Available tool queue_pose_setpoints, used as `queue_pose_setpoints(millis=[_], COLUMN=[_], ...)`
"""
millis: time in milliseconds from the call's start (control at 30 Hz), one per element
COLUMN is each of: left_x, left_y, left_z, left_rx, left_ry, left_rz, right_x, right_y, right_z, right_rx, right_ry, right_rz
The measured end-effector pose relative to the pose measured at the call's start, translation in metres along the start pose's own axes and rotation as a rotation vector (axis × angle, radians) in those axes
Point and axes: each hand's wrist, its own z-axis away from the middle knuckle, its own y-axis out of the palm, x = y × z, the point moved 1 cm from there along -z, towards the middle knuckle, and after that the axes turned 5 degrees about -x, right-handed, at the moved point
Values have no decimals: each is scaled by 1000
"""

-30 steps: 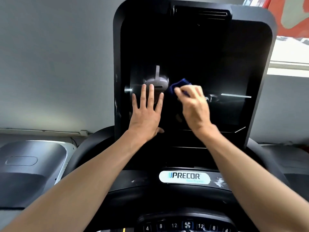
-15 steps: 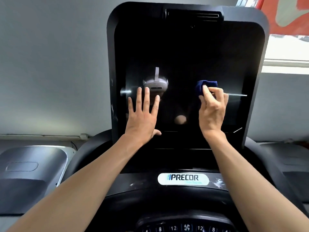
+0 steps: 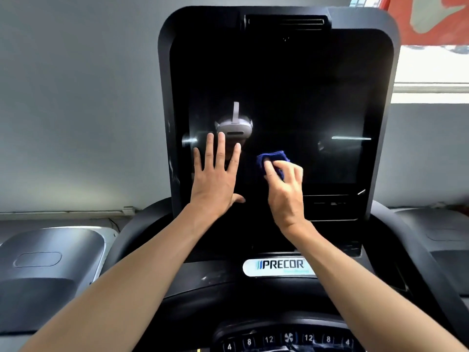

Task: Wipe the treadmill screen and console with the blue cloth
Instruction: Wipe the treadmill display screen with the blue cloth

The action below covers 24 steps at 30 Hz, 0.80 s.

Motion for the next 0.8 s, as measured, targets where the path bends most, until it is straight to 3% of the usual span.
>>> queue_pose_setpoints(millis=[67,133,300,367,500,600,667,800], left_x=[1,1,1,0,-1,-2,-3,-4], left_y=[1,1,0,0,0,-2,-3,-6], left_z=[0,1,2,1,0,0,0,2], left_rx=[0,0,-9,-3,10,25,33,41], left_ry=[-6,-1,2,0,-10,-20,-24,-26], left_rz=[1,-8,-20,-21,-10,2,-4,-11], right_x=[-11,-29,-51,-32,10,-8,-34,-58], right_y=[-1,-9,-24,-14,8,1,-11,-29], right_z=[-19,-47,-40,-9,14,-29,-56,-44], right_rx=[60,17,-162,-165,8,53,10,-92], right_ry=[-187,-186,287,329,15,-222,-121,293], right_rz=[-30,2,39,16,-23,-13,55,47])
